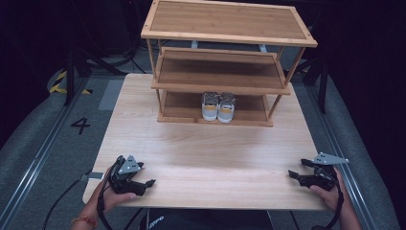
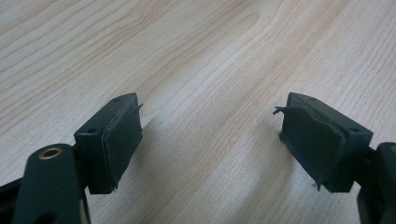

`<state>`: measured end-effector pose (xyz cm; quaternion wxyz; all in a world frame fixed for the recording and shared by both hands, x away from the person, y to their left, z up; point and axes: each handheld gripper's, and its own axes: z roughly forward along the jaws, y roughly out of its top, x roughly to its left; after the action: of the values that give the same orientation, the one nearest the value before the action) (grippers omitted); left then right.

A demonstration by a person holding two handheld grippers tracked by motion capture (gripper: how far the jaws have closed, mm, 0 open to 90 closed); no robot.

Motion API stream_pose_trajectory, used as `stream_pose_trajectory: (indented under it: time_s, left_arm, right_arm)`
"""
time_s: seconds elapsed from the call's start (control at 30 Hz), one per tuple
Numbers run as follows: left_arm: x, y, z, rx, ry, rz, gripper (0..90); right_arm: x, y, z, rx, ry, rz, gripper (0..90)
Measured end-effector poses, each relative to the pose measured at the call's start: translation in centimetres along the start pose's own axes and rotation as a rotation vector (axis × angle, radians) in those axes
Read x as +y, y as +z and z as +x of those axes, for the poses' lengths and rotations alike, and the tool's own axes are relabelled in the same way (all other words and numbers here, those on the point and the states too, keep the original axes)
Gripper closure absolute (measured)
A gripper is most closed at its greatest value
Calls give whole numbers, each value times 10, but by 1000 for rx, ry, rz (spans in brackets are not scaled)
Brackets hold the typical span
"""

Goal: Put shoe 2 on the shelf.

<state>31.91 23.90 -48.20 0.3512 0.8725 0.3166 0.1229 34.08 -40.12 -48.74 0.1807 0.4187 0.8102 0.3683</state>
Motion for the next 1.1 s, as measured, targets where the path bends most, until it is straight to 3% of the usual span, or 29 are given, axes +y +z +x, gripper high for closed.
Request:
stream_pose_trajectory:
  time_s: [1.1]
  left_arm:
    - [0,1,0,-10,-14,-1,206]
  right_arm:
    - [0,0,-1,-5,3,-1,219]
